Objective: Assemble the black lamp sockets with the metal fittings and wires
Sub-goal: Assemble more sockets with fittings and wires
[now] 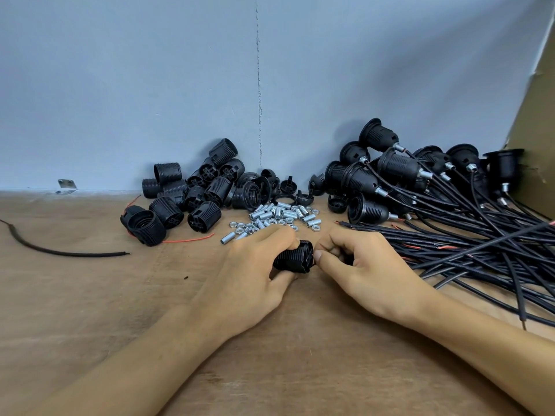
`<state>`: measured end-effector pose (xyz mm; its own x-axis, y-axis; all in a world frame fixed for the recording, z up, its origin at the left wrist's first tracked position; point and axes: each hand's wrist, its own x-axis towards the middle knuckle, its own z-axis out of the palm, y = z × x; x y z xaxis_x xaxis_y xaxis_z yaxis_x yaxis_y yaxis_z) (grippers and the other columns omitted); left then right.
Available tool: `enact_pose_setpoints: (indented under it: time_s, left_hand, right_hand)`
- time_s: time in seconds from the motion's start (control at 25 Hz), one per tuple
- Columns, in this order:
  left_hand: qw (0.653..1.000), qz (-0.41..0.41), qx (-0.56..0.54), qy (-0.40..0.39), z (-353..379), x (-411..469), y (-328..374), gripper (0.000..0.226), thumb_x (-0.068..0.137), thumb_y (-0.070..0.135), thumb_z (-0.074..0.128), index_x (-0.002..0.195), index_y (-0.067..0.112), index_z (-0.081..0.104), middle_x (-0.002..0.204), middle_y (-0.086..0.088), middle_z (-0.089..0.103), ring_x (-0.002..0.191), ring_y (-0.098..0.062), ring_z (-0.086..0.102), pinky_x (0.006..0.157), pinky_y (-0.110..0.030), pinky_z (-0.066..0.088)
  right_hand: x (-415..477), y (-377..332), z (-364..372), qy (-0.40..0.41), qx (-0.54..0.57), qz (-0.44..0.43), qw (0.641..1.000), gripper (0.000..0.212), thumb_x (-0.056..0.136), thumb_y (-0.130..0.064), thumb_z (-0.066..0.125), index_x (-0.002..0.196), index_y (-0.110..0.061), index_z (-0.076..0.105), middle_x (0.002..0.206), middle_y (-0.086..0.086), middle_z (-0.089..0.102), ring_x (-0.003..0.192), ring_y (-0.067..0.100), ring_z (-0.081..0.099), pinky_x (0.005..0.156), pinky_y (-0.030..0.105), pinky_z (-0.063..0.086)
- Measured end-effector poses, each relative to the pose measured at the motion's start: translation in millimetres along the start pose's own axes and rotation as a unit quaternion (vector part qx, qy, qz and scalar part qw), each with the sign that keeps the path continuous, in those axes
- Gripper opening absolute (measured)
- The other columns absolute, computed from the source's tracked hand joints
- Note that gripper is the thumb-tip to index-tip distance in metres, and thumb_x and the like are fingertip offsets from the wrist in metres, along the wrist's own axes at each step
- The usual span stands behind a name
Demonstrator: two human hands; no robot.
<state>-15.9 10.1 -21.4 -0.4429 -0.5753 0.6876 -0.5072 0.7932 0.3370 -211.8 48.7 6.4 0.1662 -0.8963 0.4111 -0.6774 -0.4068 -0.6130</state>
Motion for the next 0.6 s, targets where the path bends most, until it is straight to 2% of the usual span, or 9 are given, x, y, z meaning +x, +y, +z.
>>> enact_pose_setpoints:
  time_s: [0.12, 0.28, 0.4, 0.48, 0.6]
  left_hand:
    - [1.0, 0.011, 0.014, -0.009, 0.3, -0.3, -0.4, 0.029, 0.078, 0.027, 0.072, 0.096, 0.031, 0.049, 0.108, 0.015, 0.061, 0.092, -0.013, 0.064, 0.078, -0.035, 0.048]
    - [1.0, 0.018, 0.021, -0.007, 0.3, 0.1, -0.5, 0.027, 0.08, 0.03, 0.07, 0.097, 0.032, 0.049, 0.106, 0.013, 0.063, 0.088, -0.015, 0.065, 0.073, -0.04, 0.055]
    - [1.0, 0.014, 0.019, -0.009, -0.1, -0.3, 0.1, 0.028, 0.079, 0.031, 0.072, 0.098, 0.032, 0.05, 0.106, 0.013, 0.064, 0.087, -0.016, 0.066, 0.074, -0.04, 0.053]
    - [1.0, -0.013, 0.006, -0.005, -0.8, 0.5, 0.0, 0.032, 0.077, 0.032, 0.074, 0.098, 0.033, 0.051, 0.105, 0.015, 0.065, 0.089, -0.012, 0.065, 0.077, -0.036, 0.05]
    - [0.995, -0.088, -0.043, -0.002, -1.1, 3.0, -2.4, 0.033, 0.073, 0.034, 0.075, 0.1, 0.034, 0.057, 0.099, 0.017, 0.068, 0.093, -0.006, 0.064, 0.084, -0.035, 0.053]
  right_hand:
    - [-0.6, 0.2, -0.6, -0.003, 0.007, 0.001, 1.0, 0.026, 0.093, -0.018, 0.064, 0.068, -0.018, 0.058, 0.057, -0.011, 0.047, 0.056, 0.004, 0.042, 0.056, 0.018, 0.034]
    - [-0.2, 0.2, -1.4, -0.007, 0.009, 0.011, 1.0, 0.026, 0.094, -0.018, 0.064, 0.068, -0.019, 0.059, 0.056, -0.014, 0.047, 0.055, 0.004, 0.042, 0.055, 0.017, 0.034]
    - [0.8, 0.7, -1.5, -0.011, 0.013, 0.016, 1.0, 0.032, 0.094, -0.019, 0.064, 0.064, -0.024, 0.055, 0.056, -0.016, 0.048, 0.055, 0.003, 0.042, 0.056, 0.016, 0.034]
    - [1.9, 0.8, -1.1, -0.009, 0.02, 0.022, 1.0, 0.031, 0.093, -0.02, 0.065, 0.064, -0.025, 0.056, 0.056, -0.017, 0.049, 0.056, 0.002, 0.042, 0.056, 0.015, 0.034]
    - [3.4, 2.9, -0.5, 0.013, 0.011, 0.008, 1.0, 0.016, 0.092, -0.024, 0.067, 0.076, -0.024, 0.065, 0.065, -0.013, 0.058, 0.061, 0.004, 0.05, 0.059, 0.015, 0.039]
